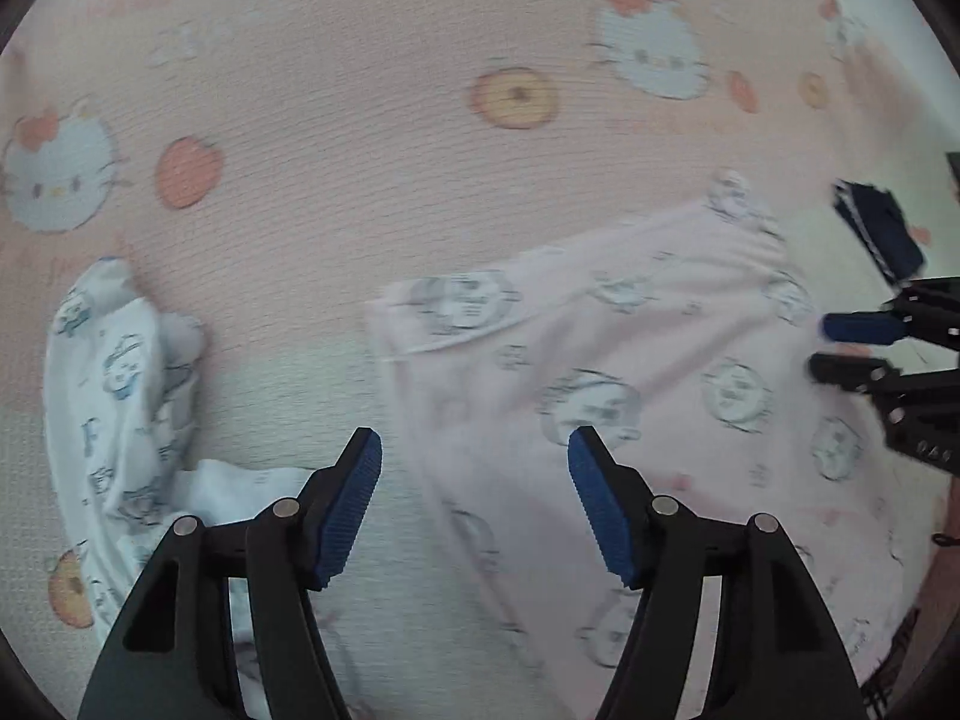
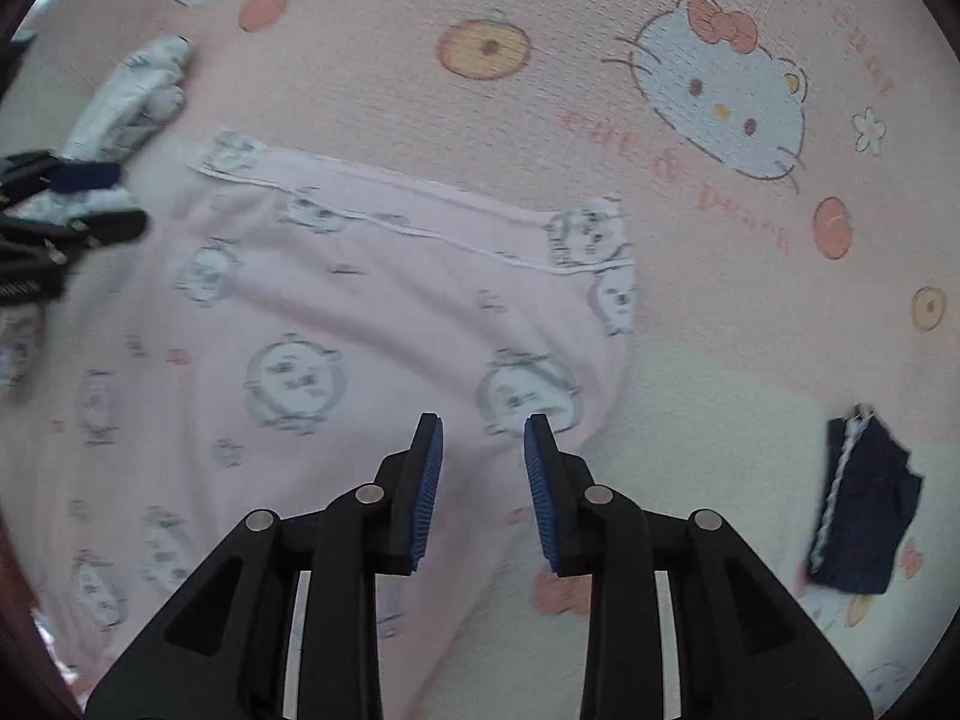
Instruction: Fold clothes
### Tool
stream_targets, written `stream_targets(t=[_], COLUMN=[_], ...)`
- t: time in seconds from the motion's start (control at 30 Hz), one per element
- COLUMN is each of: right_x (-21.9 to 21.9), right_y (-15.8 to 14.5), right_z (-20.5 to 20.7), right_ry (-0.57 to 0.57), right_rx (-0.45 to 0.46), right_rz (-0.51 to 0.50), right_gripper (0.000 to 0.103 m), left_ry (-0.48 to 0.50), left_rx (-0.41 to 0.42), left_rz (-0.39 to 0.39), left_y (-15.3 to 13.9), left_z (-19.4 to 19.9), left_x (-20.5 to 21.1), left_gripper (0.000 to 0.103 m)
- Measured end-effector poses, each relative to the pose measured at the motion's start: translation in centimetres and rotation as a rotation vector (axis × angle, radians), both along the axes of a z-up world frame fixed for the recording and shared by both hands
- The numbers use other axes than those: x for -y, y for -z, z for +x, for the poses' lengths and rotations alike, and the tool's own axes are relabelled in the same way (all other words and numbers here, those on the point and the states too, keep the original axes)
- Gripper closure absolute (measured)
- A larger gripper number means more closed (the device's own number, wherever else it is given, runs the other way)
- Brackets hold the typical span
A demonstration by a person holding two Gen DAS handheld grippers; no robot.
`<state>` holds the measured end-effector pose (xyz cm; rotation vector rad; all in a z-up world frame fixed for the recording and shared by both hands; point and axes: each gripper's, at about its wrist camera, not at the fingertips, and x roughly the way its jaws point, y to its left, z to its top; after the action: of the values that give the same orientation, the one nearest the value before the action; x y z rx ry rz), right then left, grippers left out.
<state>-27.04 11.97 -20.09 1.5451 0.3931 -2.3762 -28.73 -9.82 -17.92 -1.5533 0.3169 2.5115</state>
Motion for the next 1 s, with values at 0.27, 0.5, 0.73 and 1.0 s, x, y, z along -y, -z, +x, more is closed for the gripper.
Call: stream_targets(t=[0.27, 0.5, 0.73, 1.0], right_x=[-0.6, -2.9, 1.0, -4.3], right_y=[2.1, 1.2, 3.0, 1.4], right_z=[4.1, 3.9, 6.6, 9.5], right_ry=[-0.086, -0.044, -0.078, 0.042], right_rx=[0.082, 0.101, 0.124, 0.187], right_rz=[-0.116, -0.065, -0.105, -0.129], right_gripper=[0.075, 0.072, 0.072, 0.069], left_ry=[0.297, 0.375, 0.452, 0.384], left_rx=[0.205, 0.214, 0.223, 0.185], left_rz=[-0.103, -0.097, -0.092, -0.049], left_y=[2.5, 2.4, 2.4, -0.8], left_z=[3.8, 4.9, 6.1, 7.3], left_x=[-7.0, -7.2, -7.3, -8.4], left_gripper=[0.031, 0.029, 0.028, 0.028])
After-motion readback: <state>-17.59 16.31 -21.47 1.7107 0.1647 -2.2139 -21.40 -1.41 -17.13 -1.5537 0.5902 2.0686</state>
